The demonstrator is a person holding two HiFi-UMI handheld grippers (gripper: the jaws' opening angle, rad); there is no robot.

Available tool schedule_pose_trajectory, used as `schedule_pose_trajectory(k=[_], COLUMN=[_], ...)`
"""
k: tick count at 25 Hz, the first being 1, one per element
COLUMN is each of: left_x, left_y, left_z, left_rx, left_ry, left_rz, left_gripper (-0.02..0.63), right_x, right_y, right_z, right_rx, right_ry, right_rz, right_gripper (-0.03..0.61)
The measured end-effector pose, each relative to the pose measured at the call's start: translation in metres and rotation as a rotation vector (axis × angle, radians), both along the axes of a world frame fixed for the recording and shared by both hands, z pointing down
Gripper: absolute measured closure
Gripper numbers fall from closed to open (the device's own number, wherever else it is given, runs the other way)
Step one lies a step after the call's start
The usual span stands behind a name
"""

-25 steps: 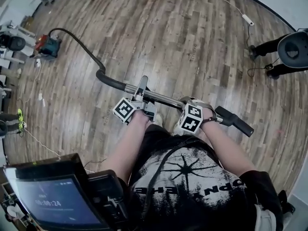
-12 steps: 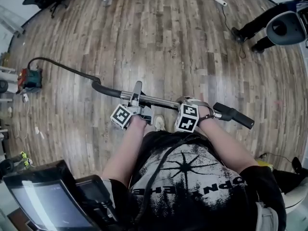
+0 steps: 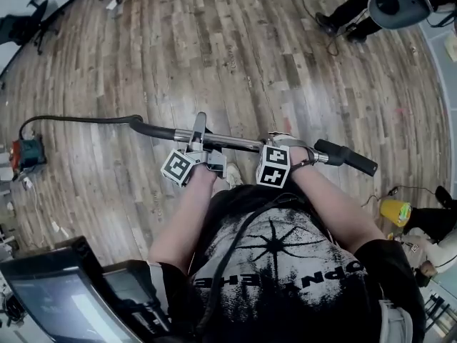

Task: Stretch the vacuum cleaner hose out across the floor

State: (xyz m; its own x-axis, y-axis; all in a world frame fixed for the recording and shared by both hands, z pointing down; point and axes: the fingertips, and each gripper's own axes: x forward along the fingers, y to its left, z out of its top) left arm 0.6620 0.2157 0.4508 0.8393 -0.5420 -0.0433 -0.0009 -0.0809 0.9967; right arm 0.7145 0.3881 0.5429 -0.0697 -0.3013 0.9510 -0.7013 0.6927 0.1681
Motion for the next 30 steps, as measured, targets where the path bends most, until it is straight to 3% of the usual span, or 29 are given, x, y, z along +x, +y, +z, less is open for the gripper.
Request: schedule_pose_trajectory(k=[6, 11, 19, 23, 26, 30], left_x=[0.016, 0.03, 0.065, 0.064, 0.065, 0.065], left_y=[0.002, 0.013, 0.055, 0.07, 0.076, 0.086], left_z=[0.003, 0.013, 0.006, 0.002, -0.001, 0.006], left_rx=[-0.017, 0.0, 0.014, 0.081, 0.09, 0.082], left_ry=[0.019, -0.016, -0.036, -0.09, -0.077, -0.087], left_rz=[0.012, 0.007, -0.087, -0.167, -0.221, -0.229], left_gripper=[0.56, 0.56, 0.558, 0.557, 0.558, 0.558], right_x=[0.011, 0.028, 0.072, 0.078, 0.082, 0.084], right_y=[0.003, 0.016, 0.055, 0.072, 0.079, 0.089], right_z=[0.006, 0.009, 0.011, 0.006, 0.006, 0.011], right_rx=[-0.016, -0.022, -0.043, -0.056, -0.055, -0.067], right_ry=[-0.004, -0.029, -0.08, -0.146, -0.166, -0.164], right_rz=[0.012, 0.0, -0.088, -0.122, -0.133, -0.147], right_gripper=[0.492, 0.492, 0.492, 0.492, 0.492, 0.492])
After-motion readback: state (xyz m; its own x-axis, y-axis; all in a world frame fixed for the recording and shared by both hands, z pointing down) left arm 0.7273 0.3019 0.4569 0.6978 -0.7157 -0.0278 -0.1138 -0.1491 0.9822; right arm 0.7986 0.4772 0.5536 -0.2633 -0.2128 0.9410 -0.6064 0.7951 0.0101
